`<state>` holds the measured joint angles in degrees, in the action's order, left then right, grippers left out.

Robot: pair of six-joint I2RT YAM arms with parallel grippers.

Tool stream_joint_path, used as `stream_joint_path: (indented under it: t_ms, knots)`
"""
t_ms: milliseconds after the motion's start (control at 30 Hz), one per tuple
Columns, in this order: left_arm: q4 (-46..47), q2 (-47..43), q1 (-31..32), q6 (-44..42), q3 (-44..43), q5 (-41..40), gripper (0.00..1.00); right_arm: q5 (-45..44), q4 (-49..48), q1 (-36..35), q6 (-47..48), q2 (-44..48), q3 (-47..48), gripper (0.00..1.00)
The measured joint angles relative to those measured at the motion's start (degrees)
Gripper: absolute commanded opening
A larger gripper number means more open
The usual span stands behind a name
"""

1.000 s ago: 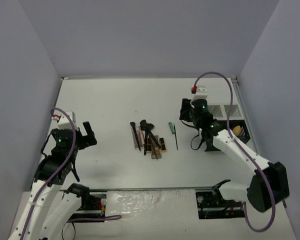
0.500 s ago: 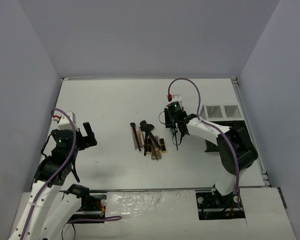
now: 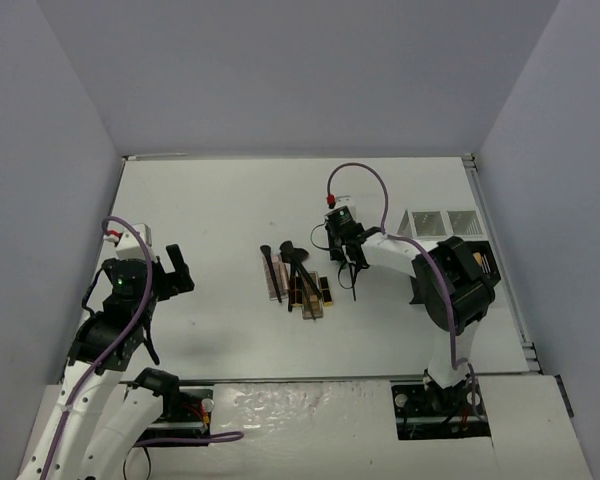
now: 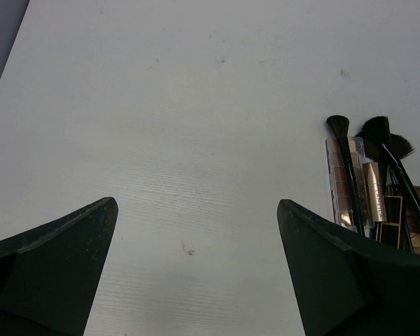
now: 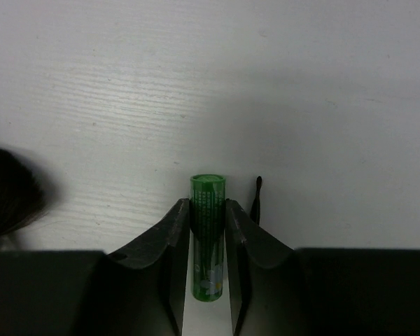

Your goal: Organize the makeup

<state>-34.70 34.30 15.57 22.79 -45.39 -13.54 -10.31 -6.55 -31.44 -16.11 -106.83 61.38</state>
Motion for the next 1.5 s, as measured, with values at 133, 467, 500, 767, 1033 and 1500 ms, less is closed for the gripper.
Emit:
stream_joint_path:
  t_ms: [133,467,500,767,1033,1500]
  knots:
    - [0.0,0.0,0.0,0.0,0.0,0.0,0.97,0.8,-0.2,0.0,0.1,0.0,0.4,0.0]
    - [0.0,0.4,-0.1,0.0,0.0,0.0,0.97,-2.1,-0.2,0.6,1.6,13.0,-1.9,0.0]
    - [0.0,0.4,-0.1,0.0,0.0,0.0,0.97,-2.8,-0.8,1.2,2.0,16.9,-2.6,0.0]
    - [0.0,0.4,-0.2,0.0,0.0,0.1,0.97,-9.8,-8.6,15.6,3.8,36.9,-7.7,0.0]
    - [0.0,0.4,-0.2,0.0,0.0,0.2,0.97,-11.4,-12.3,24.1,4.0,34.7,-13.8,0.02]
    - [0.0,0.4,-0.2,0.0,0.0,0.2,0.97,-9.7,-16.2,25.5,3.1,29.9,-16.4,0.53]
